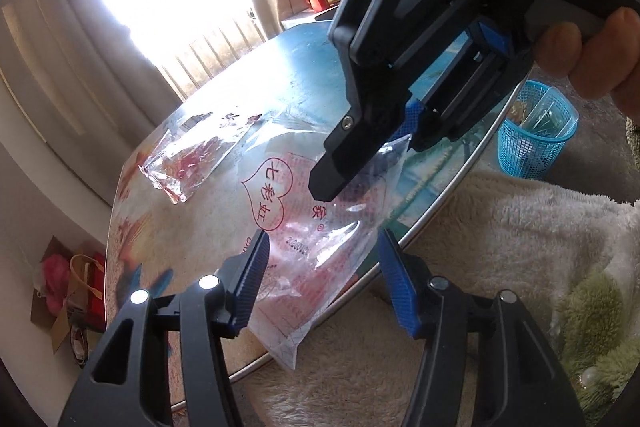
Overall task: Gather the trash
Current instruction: 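Close the left tool on the bag while the right tool releases it, then hold the bag in the left tool while the right tool grasps the red-striped zip bag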
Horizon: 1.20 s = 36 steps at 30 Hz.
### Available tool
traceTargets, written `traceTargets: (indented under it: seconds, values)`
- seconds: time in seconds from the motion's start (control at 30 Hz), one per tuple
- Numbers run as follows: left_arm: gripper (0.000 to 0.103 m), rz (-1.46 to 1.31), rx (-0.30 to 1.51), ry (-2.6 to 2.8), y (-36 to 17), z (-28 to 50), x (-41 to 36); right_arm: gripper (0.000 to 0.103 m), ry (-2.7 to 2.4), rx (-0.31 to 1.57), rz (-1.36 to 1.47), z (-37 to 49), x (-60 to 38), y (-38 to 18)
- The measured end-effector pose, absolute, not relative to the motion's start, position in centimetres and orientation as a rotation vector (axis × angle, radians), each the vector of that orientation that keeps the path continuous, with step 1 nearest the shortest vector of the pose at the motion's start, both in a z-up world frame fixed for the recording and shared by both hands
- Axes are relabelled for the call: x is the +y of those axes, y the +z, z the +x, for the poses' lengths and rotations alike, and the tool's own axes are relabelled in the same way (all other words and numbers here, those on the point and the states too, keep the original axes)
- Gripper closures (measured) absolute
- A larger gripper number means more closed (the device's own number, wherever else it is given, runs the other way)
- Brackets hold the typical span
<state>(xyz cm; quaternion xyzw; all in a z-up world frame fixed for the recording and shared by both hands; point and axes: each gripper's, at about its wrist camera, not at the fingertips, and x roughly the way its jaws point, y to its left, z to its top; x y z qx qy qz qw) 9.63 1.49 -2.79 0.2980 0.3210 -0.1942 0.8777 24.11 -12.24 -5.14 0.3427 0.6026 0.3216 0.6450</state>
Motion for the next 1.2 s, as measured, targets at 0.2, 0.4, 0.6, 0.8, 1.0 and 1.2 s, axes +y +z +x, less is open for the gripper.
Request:
traceTargets:
  seconds: [0.2,0.4,0.6,0.8,1.0,1.2]
  values:
    - [0.08,0.559,0.695,-0.366,-2.4,10.4,2.2,0.088,0.758,1.354,0.756,24.2,-12.2,-4.3]
    - [0.086,0.497,0.706,-0.338,-2.0,10.7,2.8,0.056,0.709,1.285,0.628,25.3,-12.5,-2.0]
    - [0.09,0.348,0.758,-0.261,-1.4,12.0,5.4,0.044,0.675,1.172,0.493,27.2,-12.6,1.7]
    - [0.09,0.148,0.822,-0.213,-1.3,13.0,9.0,0.034,0.681,1.107,0.396,30.4,-10.0,3.7]
    - [0.09,0.045,0.85,-0.181,-1.8,12.7,10.7,0.019,0.575,1.024,0.142,33.9,-5.8,4.0]
    - [0.09,0.005,0.855,-0.165,-2.0,12.3,11.4,0.013,0.553,0.921,-0.273,35.5,0.5,2.4]
